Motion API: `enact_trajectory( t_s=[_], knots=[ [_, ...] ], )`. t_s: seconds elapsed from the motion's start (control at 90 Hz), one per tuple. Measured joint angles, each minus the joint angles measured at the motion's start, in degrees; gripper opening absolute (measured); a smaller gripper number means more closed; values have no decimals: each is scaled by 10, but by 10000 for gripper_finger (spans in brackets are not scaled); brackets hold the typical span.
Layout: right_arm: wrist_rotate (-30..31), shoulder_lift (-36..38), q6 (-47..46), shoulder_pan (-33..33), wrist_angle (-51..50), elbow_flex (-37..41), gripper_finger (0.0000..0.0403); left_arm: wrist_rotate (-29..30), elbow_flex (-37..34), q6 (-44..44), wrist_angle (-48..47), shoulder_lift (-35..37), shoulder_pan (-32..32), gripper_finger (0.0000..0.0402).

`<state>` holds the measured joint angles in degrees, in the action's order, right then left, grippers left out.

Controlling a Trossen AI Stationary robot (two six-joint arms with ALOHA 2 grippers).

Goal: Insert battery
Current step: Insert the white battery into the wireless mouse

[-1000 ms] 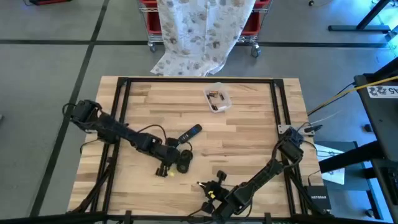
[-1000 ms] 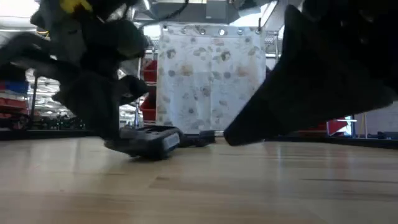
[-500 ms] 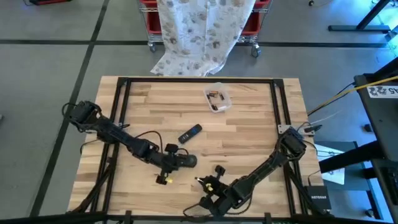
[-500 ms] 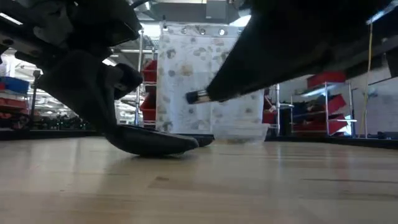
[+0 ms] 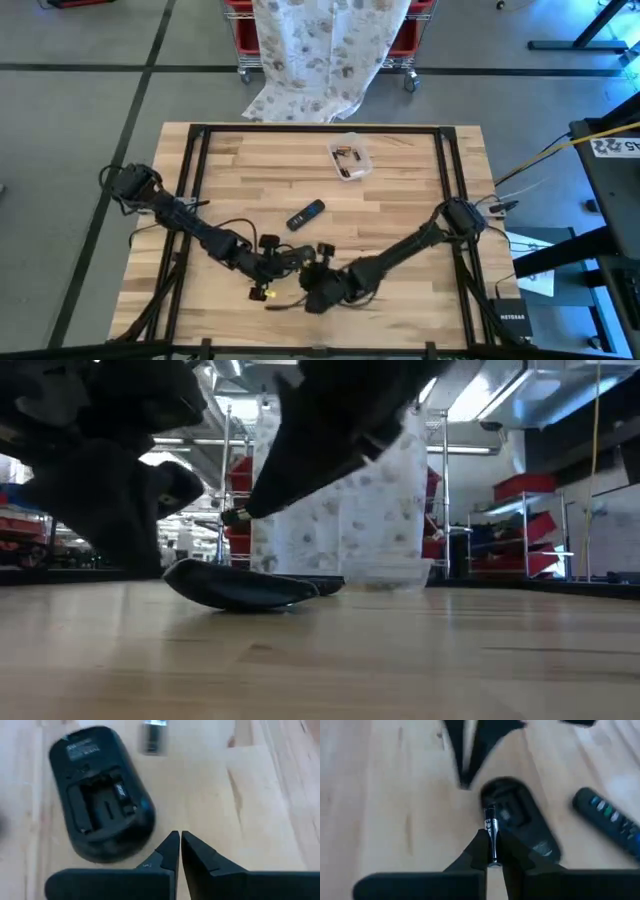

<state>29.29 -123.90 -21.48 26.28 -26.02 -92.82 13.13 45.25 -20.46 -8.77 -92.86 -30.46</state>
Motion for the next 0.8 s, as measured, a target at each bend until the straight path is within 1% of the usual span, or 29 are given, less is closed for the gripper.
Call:
enact_trajectory(
  t_s=[0.189, 0.256, 0.344, 0.422, 0.5, 0.8],
  knots=[
    [-73, 0, 59, -50, -5, -3, 8, 53, 0, -63, -77, 0, -18, 0],
    [-103, 0, 80, -64, -2, -3, 8, 84, 0, -75, -104, 0, -23, 0],
    [-125, 0, 94, -78, 5, -3, 8, 124, 0, -79, -122, 0, -27, 0],
    [-155, 0, 100, -89, 8, -3, 8, 147, -7, -76, -103, 0, -26, 0],
    [-184, 0, 100, -96, 7, -3, 8, 152, -21, -64, -74, 0, -21, 0],
    [-185, -8, 112, -106, 9, -3, 8, 158, -71, -59, 15, 0, 0, 0]
  ],
)
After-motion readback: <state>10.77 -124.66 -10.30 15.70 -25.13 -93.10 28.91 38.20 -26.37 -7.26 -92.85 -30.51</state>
